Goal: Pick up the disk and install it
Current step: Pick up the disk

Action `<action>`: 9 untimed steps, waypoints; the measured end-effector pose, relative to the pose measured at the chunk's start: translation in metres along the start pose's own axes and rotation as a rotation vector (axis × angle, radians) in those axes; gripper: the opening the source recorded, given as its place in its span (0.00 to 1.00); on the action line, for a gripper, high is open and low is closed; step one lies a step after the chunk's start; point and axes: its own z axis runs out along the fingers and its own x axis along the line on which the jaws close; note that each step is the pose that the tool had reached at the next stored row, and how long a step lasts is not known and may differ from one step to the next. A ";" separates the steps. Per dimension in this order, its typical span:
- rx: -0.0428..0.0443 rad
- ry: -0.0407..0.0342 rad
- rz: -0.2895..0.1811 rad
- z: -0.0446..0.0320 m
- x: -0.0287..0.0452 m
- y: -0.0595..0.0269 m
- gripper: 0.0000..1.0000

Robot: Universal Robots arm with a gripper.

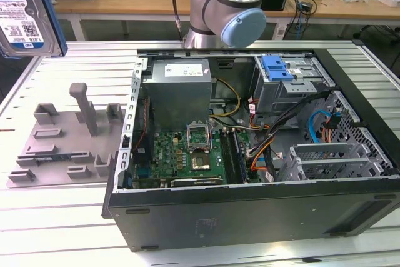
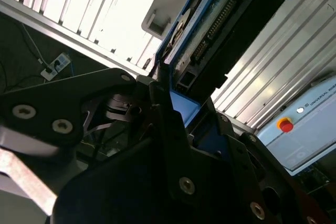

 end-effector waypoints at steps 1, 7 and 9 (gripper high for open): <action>-0.0008 0.0000 0.000 -0.0008 0.0022 -0.0024 0.37; -0.0058 0.0000 0.000 -0.0059 0.0160 -0.0147 0.37; -0.0090 0.0000 0.000 -0.0070 0.0208 -0.0185 0.37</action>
